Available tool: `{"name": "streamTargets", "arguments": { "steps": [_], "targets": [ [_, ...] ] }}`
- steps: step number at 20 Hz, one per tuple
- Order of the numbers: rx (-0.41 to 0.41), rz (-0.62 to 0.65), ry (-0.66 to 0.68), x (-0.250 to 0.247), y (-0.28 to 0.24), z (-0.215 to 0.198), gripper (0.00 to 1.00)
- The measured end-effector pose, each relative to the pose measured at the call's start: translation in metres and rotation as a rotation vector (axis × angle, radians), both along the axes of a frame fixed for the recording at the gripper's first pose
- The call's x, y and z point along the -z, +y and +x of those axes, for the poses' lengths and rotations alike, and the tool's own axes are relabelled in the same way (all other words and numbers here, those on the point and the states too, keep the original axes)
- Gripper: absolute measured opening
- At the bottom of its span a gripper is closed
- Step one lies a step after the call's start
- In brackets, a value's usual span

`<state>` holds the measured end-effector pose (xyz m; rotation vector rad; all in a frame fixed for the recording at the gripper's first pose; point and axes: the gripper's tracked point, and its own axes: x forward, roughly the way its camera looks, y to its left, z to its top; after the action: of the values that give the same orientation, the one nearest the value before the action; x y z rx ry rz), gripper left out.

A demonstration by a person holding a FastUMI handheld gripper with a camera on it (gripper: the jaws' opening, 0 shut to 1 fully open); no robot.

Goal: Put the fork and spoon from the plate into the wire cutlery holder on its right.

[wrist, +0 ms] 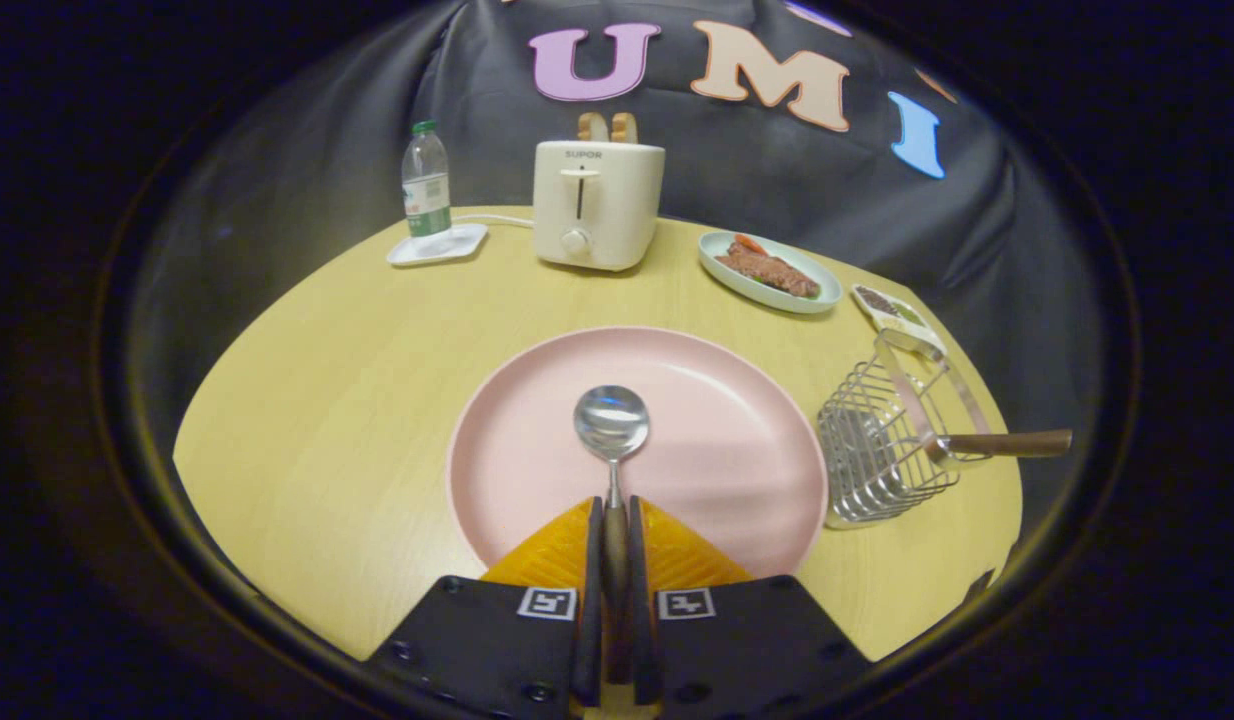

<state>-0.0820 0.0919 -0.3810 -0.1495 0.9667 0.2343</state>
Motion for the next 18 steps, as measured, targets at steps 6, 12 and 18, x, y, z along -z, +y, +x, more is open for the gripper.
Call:
{"name": "streamTargets", "arguments": {
  "steps": [6, 12, 18],
  "targets": [
    [0.002, 0.033, 0.033, 0.0, 0.005, 0.001, 0.07],
    [-0.014, 0.055, 0.057, -0.011, 0.003, 0.006, 0.07],
    [-0.063, 0.07, 0.048, -0.037, 0.001, 0.014, 0.07]
  ]
}}
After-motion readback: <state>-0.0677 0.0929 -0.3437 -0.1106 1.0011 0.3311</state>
